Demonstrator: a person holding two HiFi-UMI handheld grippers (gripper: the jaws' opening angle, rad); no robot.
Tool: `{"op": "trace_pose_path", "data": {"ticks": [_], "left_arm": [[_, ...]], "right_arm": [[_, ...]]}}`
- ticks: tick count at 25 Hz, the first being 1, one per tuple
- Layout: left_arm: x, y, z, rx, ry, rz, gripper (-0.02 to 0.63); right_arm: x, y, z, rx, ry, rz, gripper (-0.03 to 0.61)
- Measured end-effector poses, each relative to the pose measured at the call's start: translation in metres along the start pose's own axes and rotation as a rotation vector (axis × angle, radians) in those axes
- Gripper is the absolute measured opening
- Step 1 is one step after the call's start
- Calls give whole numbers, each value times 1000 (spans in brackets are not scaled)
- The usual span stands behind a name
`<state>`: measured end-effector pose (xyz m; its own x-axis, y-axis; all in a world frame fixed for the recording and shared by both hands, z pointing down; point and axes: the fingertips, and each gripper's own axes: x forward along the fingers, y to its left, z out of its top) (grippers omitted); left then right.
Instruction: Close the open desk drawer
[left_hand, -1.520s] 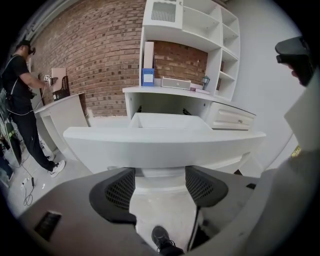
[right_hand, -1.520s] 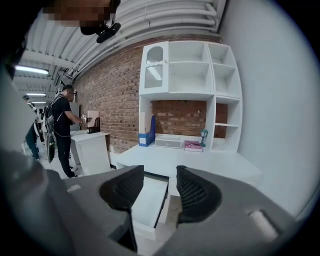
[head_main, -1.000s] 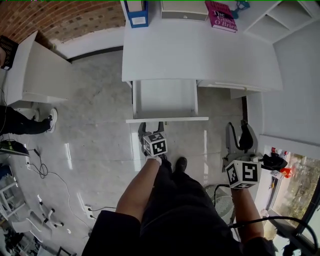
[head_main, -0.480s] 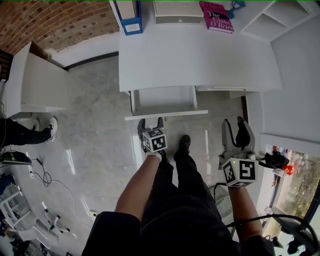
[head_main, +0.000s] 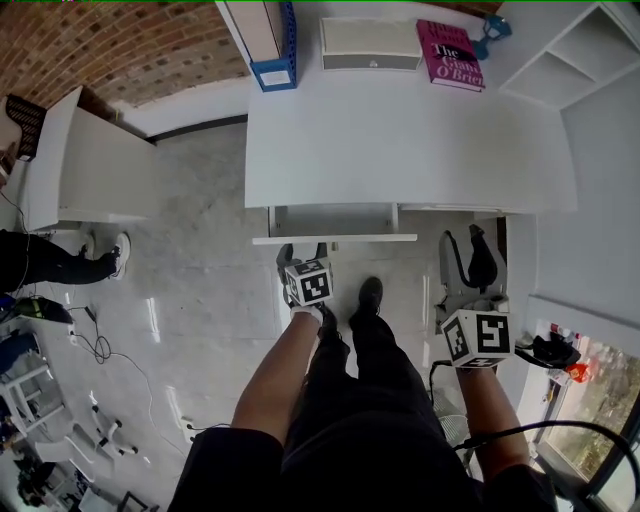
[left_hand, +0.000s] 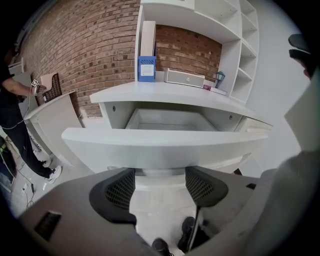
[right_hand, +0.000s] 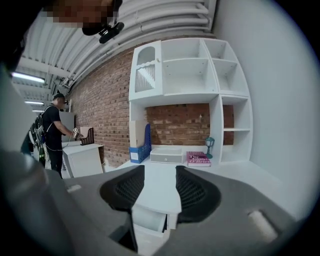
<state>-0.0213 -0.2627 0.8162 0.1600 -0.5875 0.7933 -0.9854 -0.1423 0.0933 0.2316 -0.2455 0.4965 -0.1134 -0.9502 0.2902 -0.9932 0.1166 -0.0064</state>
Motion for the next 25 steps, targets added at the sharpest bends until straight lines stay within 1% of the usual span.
{"op": "trace_pose_path", "data": {"ticks": [3, 9, 16, 25], "left_arm": [[8, -2, 12, 2, -12, 15, 311], [24, 0, 33, 14, -40, 12, 311], [36, 0, 49, 14, -52, 5, 311], [52, 2, 69, 17, -68, 4, 311]], "right_arm": [[16, -12, 1, 3, 6, 24, 198], [39, -27, -4, 20, 17, 55, 198], [58, -26, -6, 12, 29, 92, 192], [70, -27, -10, 5, 47, 103, 190]]}}
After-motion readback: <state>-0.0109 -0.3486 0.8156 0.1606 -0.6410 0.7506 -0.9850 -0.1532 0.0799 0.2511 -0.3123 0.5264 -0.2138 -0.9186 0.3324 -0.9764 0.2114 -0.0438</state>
